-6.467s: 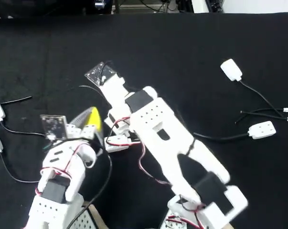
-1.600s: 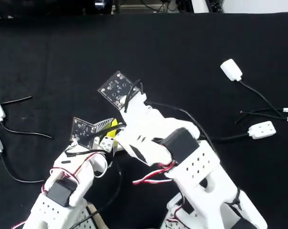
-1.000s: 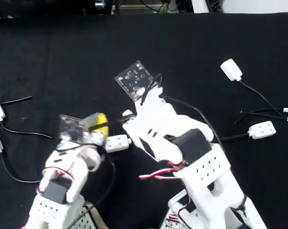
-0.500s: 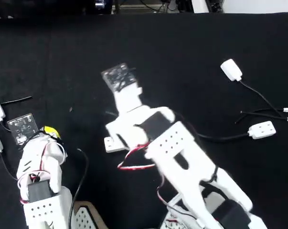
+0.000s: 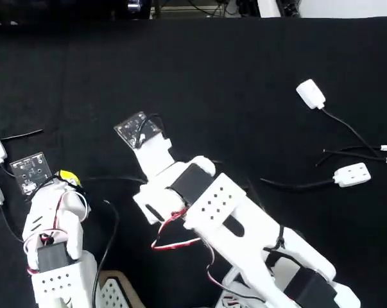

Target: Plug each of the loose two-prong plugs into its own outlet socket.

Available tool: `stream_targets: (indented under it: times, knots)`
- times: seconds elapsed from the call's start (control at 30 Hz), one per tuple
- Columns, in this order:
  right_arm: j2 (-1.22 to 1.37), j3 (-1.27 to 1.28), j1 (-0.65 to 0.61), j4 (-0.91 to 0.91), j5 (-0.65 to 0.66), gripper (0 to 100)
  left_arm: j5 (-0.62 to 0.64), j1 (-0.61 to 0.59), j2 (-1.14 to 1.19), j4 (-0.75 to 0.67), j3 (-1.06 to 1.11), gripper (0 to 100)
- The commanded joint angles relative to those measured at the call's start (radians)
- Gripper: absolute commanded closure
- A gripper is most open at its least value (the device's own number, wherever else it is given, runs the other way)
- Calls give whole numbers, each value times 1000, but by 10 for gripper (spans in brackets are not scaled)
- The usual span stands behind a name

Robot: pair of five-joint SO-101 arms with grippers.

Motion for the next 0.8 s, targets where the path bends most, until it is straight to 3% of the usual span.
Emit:
stream_targets:
  times: [0.0, 0.13, 0.77]
  knots:
    - [1, 81, 49, -176, -207, 986, 2, 2, -8, 0, 16, 970]
    - [-19, 217, 49, -359, -287, 986, 0, 2, -8, 0, 16, 970]
    - [-61, 242, 77, -428, -315, 986, 0, 2, -8, 0, 16, 970]
